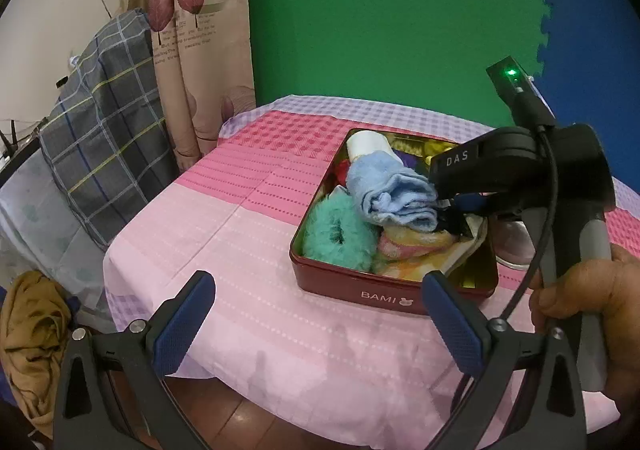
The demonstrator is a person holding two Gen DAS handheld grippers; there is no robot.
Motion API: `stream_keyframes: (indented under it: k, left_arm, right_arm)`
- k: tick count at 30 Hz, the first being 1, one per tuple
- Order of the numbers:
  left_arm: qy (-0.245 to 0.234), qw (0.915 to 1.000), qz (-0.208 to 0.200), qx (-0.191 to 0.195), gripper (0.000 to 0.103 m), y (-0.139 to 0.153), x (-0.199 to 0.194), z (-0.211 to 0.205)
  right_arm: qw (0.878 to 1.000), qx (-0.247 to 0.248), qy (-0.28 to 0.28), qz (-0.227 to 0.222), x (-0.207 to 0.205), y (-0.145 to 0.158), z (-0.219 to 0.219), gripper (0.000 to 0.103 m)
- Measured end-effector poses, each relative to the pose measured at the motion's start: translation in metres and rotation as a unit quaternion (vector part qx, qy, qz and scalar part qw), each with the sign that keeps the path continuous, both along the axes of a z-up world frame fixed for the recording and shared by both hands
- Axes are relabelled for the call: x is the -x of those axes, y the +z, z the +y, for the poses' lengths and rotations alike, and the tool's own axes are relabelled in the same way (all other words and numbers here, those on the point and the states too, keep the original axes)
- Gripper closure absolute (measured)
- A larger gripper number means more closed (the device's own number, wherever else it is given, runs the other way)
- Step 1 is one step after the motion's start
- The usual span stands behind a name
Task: Organize soft objects
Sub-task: 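Carry the black packet over the tin and release it with the right tool, then reach the left tool to the white flowered pad packet and grasp it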
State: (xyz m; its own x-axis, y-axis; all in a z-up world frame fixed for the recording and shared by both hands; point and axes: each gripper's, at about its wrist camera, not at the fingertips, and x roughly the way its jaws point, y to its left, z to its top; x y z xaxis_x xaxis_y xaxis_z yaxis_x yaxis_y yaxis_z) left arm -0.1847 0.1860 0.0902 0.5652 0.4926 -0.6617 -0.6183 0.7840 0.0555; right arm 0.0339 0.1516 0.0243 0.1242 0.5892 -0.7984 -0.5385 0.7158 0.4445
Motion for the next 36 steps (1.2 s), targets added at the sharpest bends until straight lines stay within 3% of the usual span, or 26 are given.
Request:
stream_keyframes:
  k: [7,14,17,20,24,27,30,31,32,34,36]
  left_arm:
    - [0.008,0.9999,0.004,0.007,0.001,-0.001,0.0,0.002]
    - [0.008,0.9998,0.016,0.001,0.001,-0.004,-0.002,0.002]
    - [0.009,0.9997,0.022,-0.004,0.001,-0.007,-0.003,0.003]
    - [0.01,0.9996,0.027,-0.001,0.001,-0.008,-0.004,0.003]
    - [0.008,0.9995,0.028,-0.011,0.001,-0.009,-0.004,-0.002]
    - [0.003,0.9991,0.036,-0.022,0.001,-0.011,-0.006,-0.008]
    - [-0.005,0.9984,0.048,-0.03,0.001,-0.015,-0.01,-0.015]
    - [-0.008,0.998,0.054,-0.033,0.001,-0.017,-0.012,-0.017]
    - [-0.011,0.9976,0.06,-0.032,0.001,-0.018,-0.013,-0.019]
    - [-0.02,0.9972,0.067,-0.026,0.001,-0.021,-0.016,-0.024]
    - [-0.028,0.997,0.07,-0.019,0.001,-0.022,-0.018,-0.031]
  right_arm:
    - [1.0,-0.005,0.0,-0.023,-0.002,0.013,-0.01,0.068]
    - [0.996,-0.042,-0.009,-0.084,0.01,0.042,-0.057,0.051]
    - [0.988,-0.011,-0.038,-0.152,0.02,0.047,-0.095,0.046]
    - [0.97,0.064,-0.081,-0.218,0.021,0.033,-0.152,0.045]
    - [0.945,0.154,-0.129,-0.257,0.009,0.013,-0.23,0.045]
    - [0.927,0.21,-0.178,-0.255,-0.007,0.001,-0.296,0.045]
    - [0.919,0.241,-0.224,-0.219,-0.023,-0.011,-0.344,0.045]
    - [0.92,0.236,-0.24,-0.202,-0.029,-0.015,-0.361,0.042]
    - [0.926,0.203,-0.253,-0.192,-0.029,-0.016,-0.375,0.03]
    - [0.925,0.181,-0.285,-0.173,-0.032,-0.02,-0.397,0.017]
    - [0.925,0.186,-0.284,-0.173,-0.034,-0.02,-0.397,0.014]
